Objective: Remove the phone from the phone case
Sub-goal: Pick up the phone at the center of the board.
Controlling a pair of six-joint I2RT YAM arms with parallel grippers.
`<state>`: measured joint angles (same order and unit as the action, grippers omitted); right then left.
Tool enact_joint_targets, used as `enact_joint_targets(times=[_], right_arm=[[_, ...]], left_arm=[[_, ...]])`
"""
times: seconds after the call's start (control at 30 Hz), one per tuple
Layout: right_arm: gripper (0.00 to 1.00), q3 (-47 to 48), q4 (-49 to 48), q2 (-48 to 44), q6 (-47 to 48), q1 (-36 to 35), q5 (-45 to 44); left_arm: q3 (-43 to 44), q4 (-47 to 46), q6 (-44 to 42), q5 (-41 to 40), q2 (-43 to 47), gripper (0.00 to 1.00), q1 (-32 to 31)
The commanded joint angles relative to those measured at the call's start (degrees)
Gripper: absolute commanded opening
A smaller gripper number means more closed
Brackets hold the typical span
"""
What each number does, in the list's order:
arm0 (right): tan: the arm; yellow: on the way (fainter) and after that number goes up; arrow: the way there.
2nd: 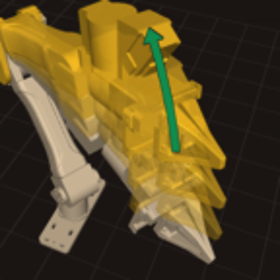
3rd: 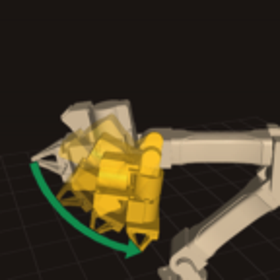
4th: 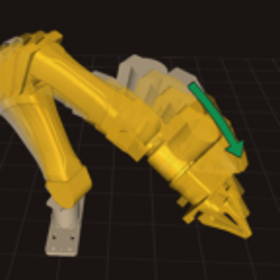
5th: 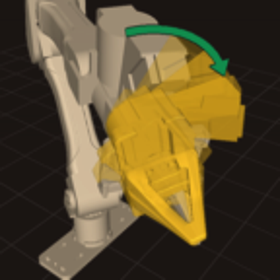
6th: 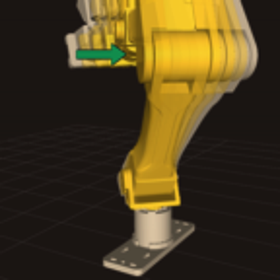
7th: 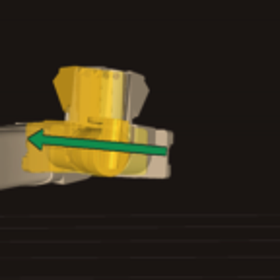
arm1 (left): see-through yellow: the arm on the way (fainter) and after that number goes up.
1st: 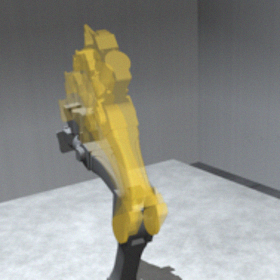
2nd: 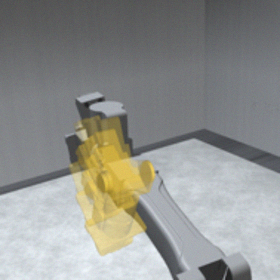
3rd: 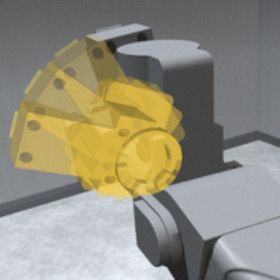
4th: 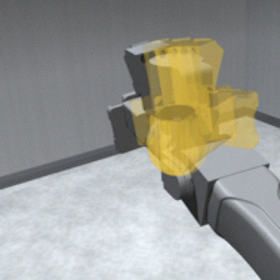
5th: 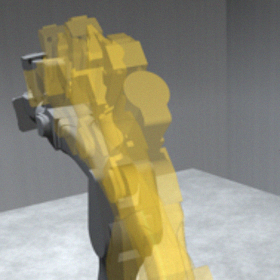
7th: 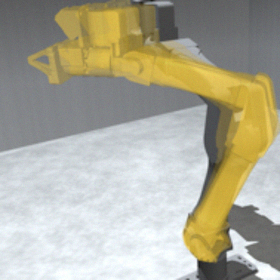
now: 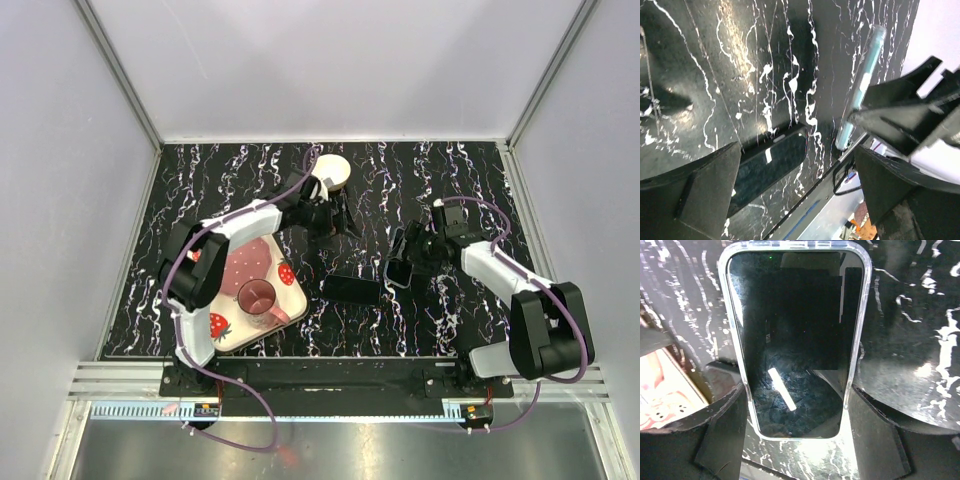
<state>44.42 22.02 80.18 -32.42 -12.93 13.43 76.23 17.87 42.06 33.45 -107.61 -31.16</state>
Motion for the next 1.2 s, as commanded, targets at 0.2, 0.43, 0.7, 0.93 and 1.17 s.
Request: enact_joint_targets(times=[0.2, 0.43, 0.7, 0.93, 1.17], right_arm=[[0.27, 0.66, -9.01, -1.26, 0.26, -0.43, 10.73], [0.27, 2.51, -8.31, -0.21, 1.75, -0.43, 12.58], [0.28, 3.21, -8.13, -0.11, 1.93, -0.43, 12.67], [0.28, 3.65, -8.13, 0.59, 0.70, -0.34, 10.57], [0.94, 5.67, -5.69, -0.55, 0.26, -0.43, 6.35]], left_arm=[[10.78, -8.20, 6.80, 2.67, -10.67, 0.98, -4.70], [13.59, -9.61, 9.88, 2.32, -14.73, 0.93, -6.11], [22.82, -2.76, 7.77, 0.83, -20.44, 0.82, -9.53], [22.12, -3.10, 7.86, 2.75, -20.44, 0.58, -10.94], [16.16, -9.87, 12.60, 6.37, -15.01, 0.00, -9.28]])
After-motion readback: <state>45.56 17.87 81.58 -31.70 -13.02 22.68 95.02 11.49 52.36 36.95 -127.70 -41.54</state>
